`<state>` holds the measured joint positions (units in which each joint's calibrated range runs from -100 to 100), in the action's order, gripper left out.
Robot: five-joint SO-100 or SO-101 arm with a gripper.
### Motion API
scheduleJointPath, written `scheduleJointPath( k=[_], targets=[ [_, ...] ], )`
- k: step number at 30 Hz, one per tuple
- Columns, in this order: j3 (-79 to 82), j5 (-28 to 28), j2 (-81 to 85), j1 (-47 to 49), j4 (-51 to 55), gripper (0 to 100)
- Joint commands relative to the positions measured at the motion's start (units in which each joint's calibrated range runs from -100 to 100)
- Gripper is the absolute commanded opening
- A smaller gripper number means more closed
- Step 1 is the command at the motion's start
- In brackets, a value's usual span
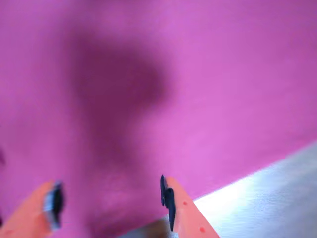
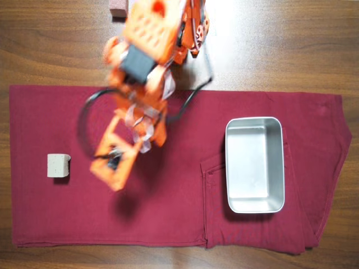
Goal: Grab the cube
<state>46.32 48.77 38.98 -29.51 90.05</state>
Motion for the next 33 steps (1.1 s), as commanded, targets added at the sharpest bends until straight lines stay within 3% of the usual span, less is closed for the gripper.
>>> scheduleJointPath(
  k=[1, 12, 17, 33],
  targets=[
    [-24.5, -0.2, -18.5, -10.0, 3.3, 31],
    [-52.1, -3.1, -48.3, -31.7, -8.4, 40],
    [-56.4, -6.0, -55.7, -30.5, -17.2, 41],
    [-61.2, -6.2, -65.1, -29.2, -19.4, 41]
  ],
)
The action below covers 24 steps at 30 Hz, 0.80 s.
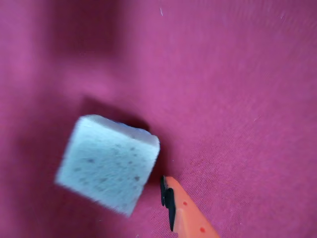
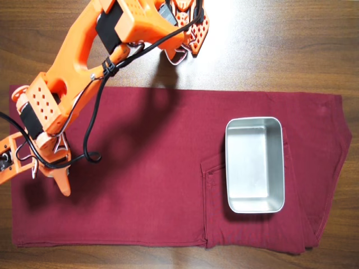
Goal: Grab the cube
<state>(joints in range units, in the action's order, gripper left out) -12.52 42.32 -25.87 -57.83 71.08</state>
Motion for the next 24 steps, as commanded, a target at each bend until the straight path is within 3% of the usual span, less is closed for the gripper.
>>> scheduleJointPath(
  k=[1, 7, 8, 10, 12, 19, 24],
  targets=[
    [-2.7, 0.2, -1.5, -1.2, -1.0, 41],
    [-9.1, 0.4, -7.0, -0.8, -0.6, 41],
    [-9.1, 0.4, -7.6, -0.3, -0.5, 36],
    [-9.1, -0.2, -8.6, 0.3, -1.6, 11],
    [-9.1, -0.4, -9.3, 0.5, -3.6, 0],
    [-9.4, -0.3, -5.1, 2.4, -1.3, 0],
    [-8.0, -0.9, 12.1, 12.9, 7.8, 0]
  ],
)
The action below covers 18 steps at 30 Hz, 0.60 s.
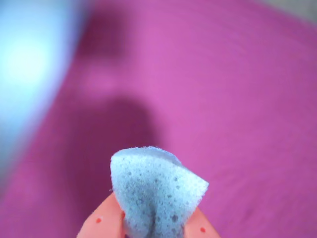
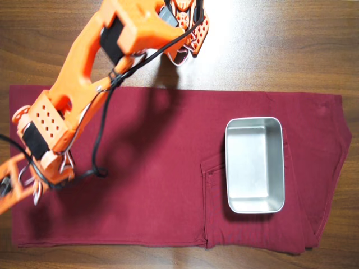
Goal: Grab the cube
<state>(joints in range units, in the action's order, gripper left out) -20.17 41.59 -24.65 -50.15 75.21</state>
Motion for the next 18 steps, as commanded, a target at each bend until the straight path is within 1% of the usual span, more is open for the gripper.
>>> scheduleJointPath(
  k=[1, 3, 6, 9, 11, 13, 15, 16, 18],
  targets=[
    [0.6, 0.1, 14.3, 8.6, 5.9, 0],
    [4.6, 1.4, 20.4, 17.9, 8.4, 0],
    [15.5, 1.6, 27.9, 37.9, 4.9, 0],
    [19.0, -0.4, 28.7, 58.4, 2.7, 0],
    [19.0, -1.2, 27.7, 69.4, 1.9, 0],
    [19.0, -1.7, 27.6, 78.2, 1.8, 0],
    [19.0, -2.7, 28.4, 85.0, 4.6, 0],
    [19.4, -3.6, 28.6, 87.8, 6.5, 0],
    [23.2, -4.1, 29.5, 91.7, 5.5, 0]
  ],
)
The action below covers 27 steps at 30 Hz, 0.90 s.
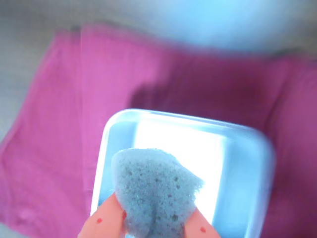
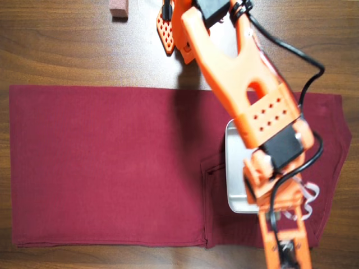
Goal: Grab the cube
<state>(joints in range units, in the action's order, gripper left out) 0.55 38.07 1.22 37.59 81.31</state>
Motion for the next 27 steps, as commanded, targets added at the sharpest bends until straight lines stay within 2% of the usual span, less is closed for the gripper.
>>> scheduleJointPath(
  k=[1, 10, 17, 22, 27],
  targets=[
    [4.3, -0.5, 4.0, 4.6, -1.1, 0],
    [20.5, 0.9, 12.0, 1.1, -4.6, 2],
    [21.8, 0.9, 11.9, 1.9, -6.5, 3],
    [21.7, 2.3, 12.6, 1.9, -3.2, 28],
    [21.2, 4.2, 13.4, 0.9, -2.2, 34]
  ],
)
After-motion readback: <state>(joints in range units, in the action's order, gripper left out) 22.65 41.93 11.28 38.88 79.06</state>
